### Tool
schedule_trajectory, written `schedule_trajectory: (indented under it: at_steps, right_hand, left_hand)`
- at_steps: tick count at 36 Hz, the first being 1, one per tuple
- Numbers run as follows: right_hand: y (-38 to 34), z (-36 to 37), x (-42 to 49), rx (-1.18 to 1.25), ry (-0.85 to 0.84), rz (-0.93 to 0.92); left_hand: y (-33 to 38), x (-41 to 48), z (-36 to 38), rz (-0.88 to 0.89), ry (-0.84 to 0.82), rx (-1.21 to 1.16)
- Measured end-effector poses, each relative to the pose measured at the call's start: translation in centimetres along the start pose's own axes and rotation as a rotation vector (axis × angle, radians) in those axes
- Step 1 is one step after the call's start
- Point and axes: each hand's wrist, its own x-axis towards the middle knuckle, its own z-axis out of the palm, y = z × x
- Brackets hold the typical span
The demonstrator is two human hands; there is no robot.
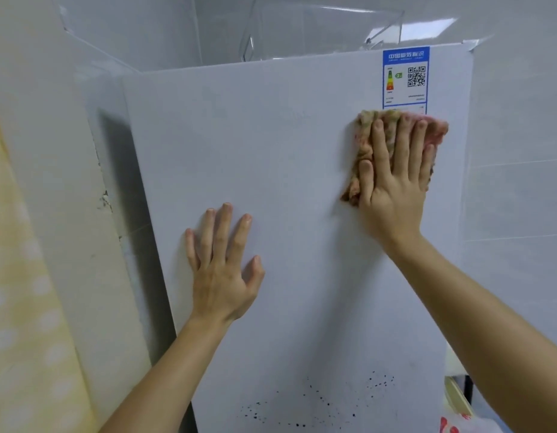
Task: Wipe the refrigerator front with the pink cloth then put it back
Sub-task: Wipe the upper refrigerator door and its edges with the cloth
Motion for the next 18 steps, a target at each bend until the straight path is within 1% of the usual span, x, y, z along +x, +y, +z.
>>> schedule_trajectory:
  at_steps: [2, 4, 6, 9, 11, 13, 15, 18]
  right_hand:
    - [-0.1, -0.2, -2.1, 0.013, 0.003, -0.051]
    - [0.2, -0.4, -5.7, 0.028, -0.018, -0.156]
    - [1.3, -0.9, -10.5, 0.042, -0.099, -0.274]
    - [4.0, -1.8, -17.3, -0.013, -0.241, -0.447]
    - [6.0, -2.3, -19.1, -0.025, -0.301, -0.528]
    - [7.2, -2.6, -18.4, -0.009, -0.324, -0.586]
    - [7.6, -2.7, -16.6, 0.009, -0.305, -0.576]
    - [7.2, -2.5, -11.8, 0.05, -0.19, -0.403]
  left_hand:
    - [0.3, 0.1, 0.2, 0.0, 0.013, 0.014]
    - [0.7, 0.2, 0.4, -0.001, 0.025, 0.027]
    - [1.3, 0.4, 0.7, -0.019, 0.043, 0.031]
    - [2.4, 0.4, 1.1, -0.054, 0.059, 0.026]
    - [3.2, 0.3, 1.3, -0.051, 0.054, 0.026]
    - [4.1, 0.1, 1.5, -0.037, 0.047, 0.033]
    - [4.9, 0.0, 1.7, -0.032, 0.036, 0.035]
    - [5.7, 0.0, 2.0, -0.05, 0.033, 0.034]
